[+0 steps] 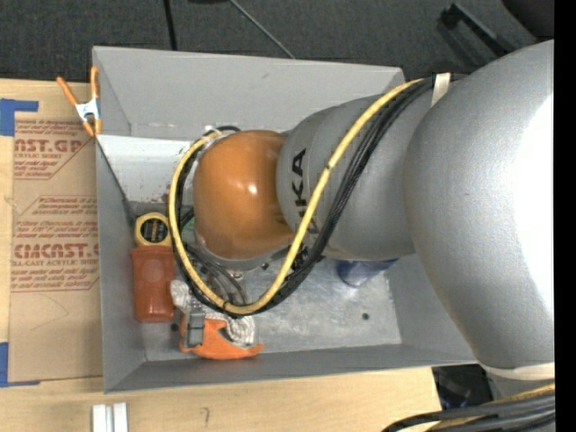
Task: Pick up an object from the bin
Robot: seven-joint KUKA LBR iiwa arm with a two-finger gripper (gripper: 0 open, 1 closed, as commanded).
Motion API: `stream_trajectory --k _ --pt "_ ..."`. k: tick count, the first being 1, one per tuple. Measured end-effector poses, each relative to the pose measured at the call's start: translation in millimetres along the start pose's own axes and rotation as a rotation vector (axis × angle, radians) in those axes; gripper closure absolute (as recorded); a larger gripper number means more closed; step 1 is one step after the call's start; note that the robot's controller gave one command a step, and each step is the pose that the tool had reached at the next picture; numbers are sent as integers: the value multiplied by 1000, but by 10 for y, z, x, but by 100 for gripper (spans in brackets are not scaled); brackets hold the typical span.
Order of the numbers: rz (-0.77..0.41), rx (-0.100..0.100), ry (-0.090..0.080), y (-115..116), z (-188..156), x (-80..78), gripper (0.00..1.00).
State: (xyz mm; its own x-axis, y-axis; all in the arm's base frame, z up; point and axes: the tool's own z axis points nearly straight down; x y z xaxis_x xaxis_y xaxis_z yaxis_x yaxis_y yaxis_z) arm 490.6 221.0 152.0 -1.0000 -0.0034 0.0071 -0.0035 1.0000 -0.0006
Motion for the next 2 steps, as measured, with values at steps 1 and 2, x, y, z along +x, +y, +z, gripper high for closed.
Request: stream_trajectory --k 1,2 --pt "2 -2 -7 -10 -45 -22 0" --pt "54 -4 -10 -377 344 61 0"
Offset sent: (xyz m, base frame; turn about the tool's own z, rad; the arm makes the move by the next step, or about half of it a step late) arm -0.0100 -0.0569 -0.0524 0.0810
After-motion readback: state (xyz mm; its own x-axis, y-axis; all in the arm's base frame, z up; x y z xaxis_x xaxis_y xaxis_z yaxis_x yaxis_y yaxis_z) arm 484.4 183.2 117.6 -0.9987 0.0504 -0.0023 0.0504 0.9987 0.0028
